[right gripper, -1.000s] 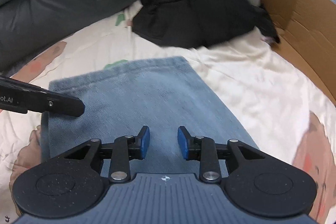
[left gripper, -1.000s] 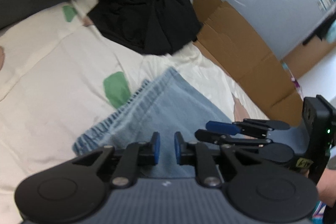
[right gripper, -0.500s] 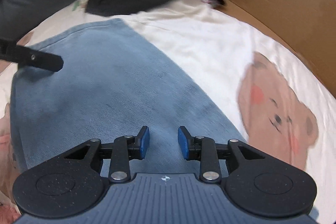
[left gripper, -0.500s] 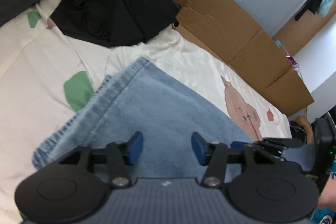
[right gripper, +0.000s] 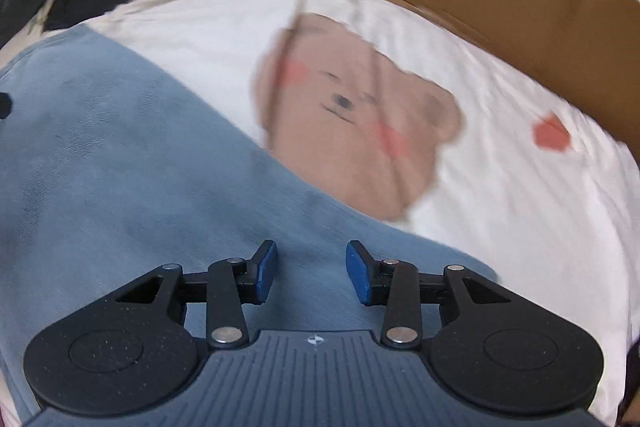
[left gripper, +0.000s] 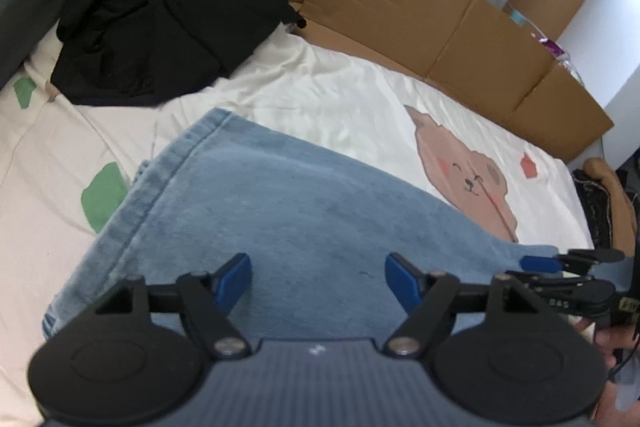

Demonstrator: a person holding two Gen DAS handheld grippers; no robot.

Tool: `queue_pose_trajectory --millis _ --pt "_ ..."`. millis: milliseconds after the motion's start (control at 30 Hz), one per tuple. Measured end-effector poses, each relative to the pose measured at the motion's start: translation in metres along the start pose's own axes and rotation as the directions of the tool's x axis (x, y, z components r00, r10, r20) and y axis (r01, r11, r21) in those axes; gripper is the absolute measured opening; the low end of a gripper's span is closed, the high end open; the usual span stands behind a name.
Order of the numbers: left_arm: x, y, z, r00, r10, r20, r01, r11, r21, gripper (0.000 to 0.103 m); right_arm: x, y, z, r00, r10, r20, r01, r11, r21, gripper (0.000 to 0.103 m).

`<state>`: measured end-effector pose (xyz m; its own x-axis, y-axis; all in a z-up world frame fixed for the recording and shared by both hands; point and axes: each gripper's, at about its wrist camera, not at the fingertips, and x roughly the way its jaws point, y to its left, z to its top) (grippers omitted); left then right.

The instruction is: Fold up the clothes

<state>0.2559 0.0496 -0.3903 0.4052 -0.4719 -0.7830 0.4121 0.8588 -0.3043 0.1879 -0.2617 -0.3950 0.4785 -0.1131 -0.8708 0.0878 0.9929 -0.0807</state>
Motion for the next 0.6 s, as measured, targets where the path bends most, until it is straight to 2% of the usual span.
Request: queue_pose_trajectory --millis 200,367,433,467,500,600 --pt "-0.003 -0.008 0.001 0.997 0.059 -0.043 -0.06 0.998 -0.006 0.079 -0.011 -0.026 -0.022 1.0 -0.024 -0.015 0.025 0.999 0.031 0.045" --pt "-0.008 -0.014 0.003 0.997 0.022 -0.078 -0.02 0.999 0.028 0.082 -0.024 -0.048 -0.042 0.998 -0.034 -0.054 0.037 0.997 0.062 0.046" --pt "-0.005 -0.017 0.005 0.992 0.041 -0.12 -0.035 0.998 0.05 0.082 -0.028 -0.057 -0.05 0.997 -0.04 -0.072 0.045 0.996 0.075 0.052" --pt "-0.004 -0.018 0.006 0.989 0.057 -0.138 -0.049 0.997 0.06 0.082 -0.03 -0.064 -0.055 0.994 -0.052 -0.093 0.061 0.993 0.097 0.063" --pt "-0.005 -0.019 0.008 0.986 0.075 -0.15 -0.066 0.995 0.069 0.082 -0.033 -0.071 -0.059 0.991 -0.063 -0.115 0.076 0.99 0.119 0.068" --pt "-0.018 -0.021 0.018 0.979 0.118 -0.169 -0.105 0.991 0.081 0.082 -0.046 -0.084 -0.069 0.986 -0.053 -0.158 0.081 0.98 0.181 0.068"
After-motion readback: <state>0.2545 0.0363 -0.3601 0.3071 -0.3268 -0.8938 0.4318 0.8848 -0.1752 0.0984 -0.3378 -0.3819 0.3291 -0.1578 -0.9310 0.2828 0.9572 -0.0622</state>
